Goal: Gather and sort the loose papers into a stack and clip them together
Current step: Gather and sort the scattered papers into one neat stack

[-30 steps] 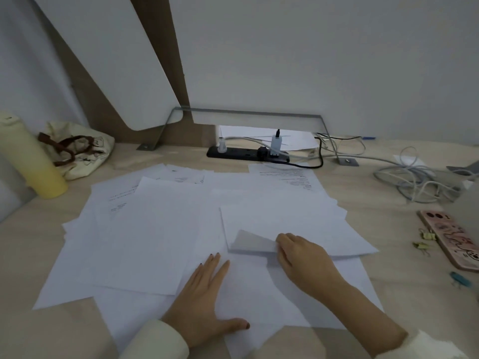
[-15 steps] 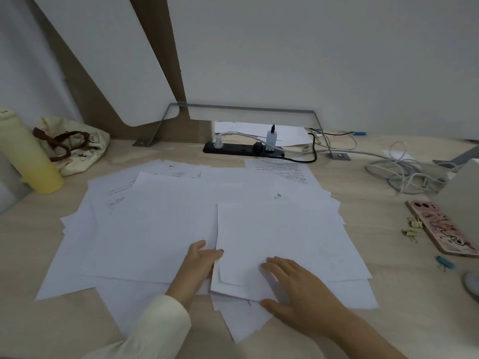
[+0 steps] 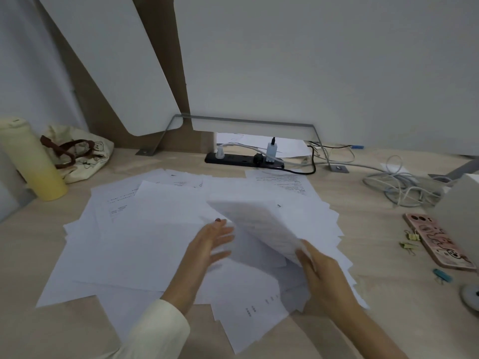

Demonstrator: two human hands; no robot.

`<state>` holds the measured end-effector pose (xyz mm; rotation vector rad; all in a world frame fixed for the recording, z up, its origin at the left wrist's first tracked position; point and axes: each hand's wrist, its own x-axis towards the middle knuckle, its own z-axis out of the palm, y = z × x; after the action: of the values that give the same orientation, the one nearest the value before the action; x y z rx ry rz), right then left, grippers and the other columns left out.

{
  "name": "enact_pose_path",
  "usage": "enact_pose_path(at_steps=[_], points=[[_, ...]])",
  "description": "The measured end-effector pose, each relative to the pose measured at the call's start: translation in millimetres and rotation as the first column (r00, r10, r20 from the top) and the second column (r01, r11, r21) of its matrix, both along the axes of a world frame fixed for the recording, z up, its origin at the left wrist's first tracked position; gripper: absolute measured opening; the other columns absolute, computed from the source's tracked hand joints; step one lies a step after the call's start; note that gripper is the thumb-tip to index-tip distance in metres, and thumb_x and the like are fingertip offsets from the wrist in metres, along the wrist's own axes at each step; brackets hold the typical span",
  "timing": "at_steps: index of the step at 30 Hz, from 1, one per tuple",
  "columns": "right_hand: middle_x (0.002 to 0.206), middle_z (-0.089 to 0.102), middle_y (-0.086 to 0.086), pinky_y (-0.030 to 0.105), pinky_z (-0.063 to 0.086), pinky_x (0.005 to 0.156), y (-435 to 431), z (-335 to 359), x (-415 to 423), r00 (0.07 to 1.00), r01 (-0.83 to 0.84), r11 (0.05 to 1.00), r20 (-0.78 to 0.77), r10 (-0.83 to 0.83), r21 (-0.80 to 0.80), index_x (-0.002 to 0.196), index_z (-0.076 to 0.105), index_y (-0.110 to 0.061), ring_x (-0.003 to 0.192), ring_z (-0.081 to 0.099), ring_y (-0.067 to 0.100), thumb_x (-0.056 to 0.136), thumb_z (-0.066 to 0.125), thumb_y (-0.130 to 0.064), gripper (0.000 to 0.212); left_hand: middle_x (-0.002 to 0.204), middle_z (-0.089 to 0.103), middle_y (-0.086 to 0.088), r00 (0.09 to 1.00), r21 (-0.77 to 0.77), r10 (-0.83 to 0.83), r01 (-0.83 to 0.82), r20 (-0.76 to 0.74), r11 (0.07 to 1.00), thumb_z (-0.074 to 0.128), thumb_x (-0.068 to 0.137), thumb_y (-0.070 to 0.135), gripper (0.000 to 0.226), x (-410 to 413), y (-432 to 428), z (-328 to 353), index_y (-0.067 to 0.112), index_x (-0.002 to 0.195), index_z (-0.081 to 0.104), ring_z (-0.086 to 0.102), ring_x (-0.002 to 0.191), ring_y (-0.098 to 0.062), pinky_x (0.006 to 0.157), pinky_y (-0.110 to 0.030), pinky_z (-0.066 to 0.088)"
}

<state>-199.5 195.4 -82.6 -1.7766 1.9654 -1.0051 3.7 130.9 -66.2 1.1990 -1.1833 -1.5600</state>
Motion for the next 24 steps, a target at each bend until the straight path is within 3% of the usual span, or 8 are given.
enact_pose_path(at_steps=[3, 6, 10, 13, 16, 18, 20, 24], points=[[0.09, 0.064, -0.024, 0.001, 0.045, 0.064, 0, 33, 0, 0.945, 0.01, 0.998, 0.328, 0.009, -0.055, 0.101, 0.055, -0.031, 0.078, 0.061, -0.015, 0.094, 0.047, -0.015, 0.019, 0.142, 0.04, 0.012, 0.984, -0.099, 0.084, -0.069, 0.154, 0.993, 0.056, 0.076, 0.064, 0.062, 7, 2, 7, 0.04, 0.131, 0.042, 0.04, 0.132, -0.011, 0.105, -0.031, 0.03], [0.093, 0.074, -0.014, 0.019, 0.056, 0.073, 2, 60, -6, 0.821, 0.022, 0.997, 0.571, 0.026, -0.077, 0.103, 0.065, -0.027, 0.089, 0.068, 0.002, 0.091, 0.052, -0.019, 0.019, 0.152, 0.025, 0.012, 0.971, -0.134, 0.14, -0.115, 0.196, 0.984, 0.052, 0.083, 0.054, 0.064, 11, -1, 15, 0.04, 0.141, 0.028, 0.025, 0.14, -0.011, 0.107, -0.034, 0.024], [0.102, 0.075, -0.001, 0.036, 0.058, 0.082, 4, 80, -16, 0.584, -0.022, 0.998, 0.809, 0.067, -0.067, 0.104, 0.068, -0.02, 0.093, 0.071, 0.019, 0.083, 0.055, -0.018, 0.025, 0.141, 0.043, 0.016, 0.98, -0.257, 0.083, -0.034, 0.182, 0.966, 0.047, 0.078, 0.053, 0.055, 16, -4, 26, 0.035, 0.13, 0.047, 0.039, 0.129, -0.002, 0.097, -0.019, 0.029], [0.102, 0.075, 0.0, 0.037, 0.058, 0.08, 2, 83, -23, 0.503, -0.019, 0.998, 0.862, 0.059, -0.057, 0.103, 0.067, -0.021, 0.092, 0.072, 0.021, 0.08, 0.056, -0.02, 0.026, 0.123, 0.059, 0.019, 0.979, -0.314, 0.008, 0.058, 0.204, 0.948, 0.047, 0.082, 0.046, 0.039, 16, -5, 33, 0.033, 0.116, 0.058, 0.053, 0.107, 0.013, 0.083, -0.006, 0.038], [0.103, 0.075, 0.001, 0.036, 0.058, 0.08, -1, 81, -28, 0.481, -0.03, 0.999, 0.875, 0.05, -0.041, 0.106, 0.066, -0.019, 0.092, 0.072, 0.021, 0.081, 0.055, -0.019, 0.028, 0.128, 0.056, 0.016, 0.983, -0.285, 0.0, 0.053, 0.184, 0.957, 0.05, 0.079, 0.056, 0.049, 14, -13, 30, 0.032, 0.122, 0.055, 0.052, 0.118, -0.003, 0.101, -0.028, 0.042], [0.102, 0.075, 0.001, 0.034, 0.059, 0.078, -4, 78, -31, 0.471, -0.051, 0.999, 0.881, 0.04, -0.018, 0.108, 0.065, -0.019, 0.091, 0.072, 0.02, 0.081, 0.055, -0.019, 0.028, 0.135, 0.044, 0.016, 0.976, -0.193, 0.008, 0.035, 0.219, 0.981, 0.045, 0.08, 0.062, 0.058, 13, -23, 25, 0.032, 0.13, 0.046, 0.043, 0.126, -0.009, 0.111, -0.039, 0.034], [0.099, 0.076, 0.001, 0.03, 0.061, 0.07, -7, 72, -35, 0.467, -0.067, 0.998, 0.884, 0.019, 0.013, 0.105, 0.065, -0.019, 0.087, 0.073, 0.019, 0.082, 0.055, -0.019, 0.026, 0.134, 0.04, 0.012, 0.97, -0.066, -0.047, 0.065, 0.239, 0.996, 0.042, 0.081, 0.064, 0.062, 9, -32, 19, 0.031, 0.134, 0.039, 0.04, 0.127, -0.012, 0.112, -0.037, 0.03], [0.098, 0.076, 0.001, 0.029, 0.061, 0.065, -18, 55, -44, 0.484, -0.064, 0.994, 0.874, -0.05, 0.093, 0.105, 0.065, -0.02, 0.085, 0.073, 0.02, 0.081, 0.057, -0.021, 0.025, 0.119, 0.06, -0.006, 0.988, 0.183, -0.14, 0.126, 0.067, 0.975, 0.035, 0.093, 0.049, 0.043, -3, -48, -2, 0.019, 0.121, 0.048, 0.058, 0.106, -0.02, 0.091, -0.033, 0.045]])
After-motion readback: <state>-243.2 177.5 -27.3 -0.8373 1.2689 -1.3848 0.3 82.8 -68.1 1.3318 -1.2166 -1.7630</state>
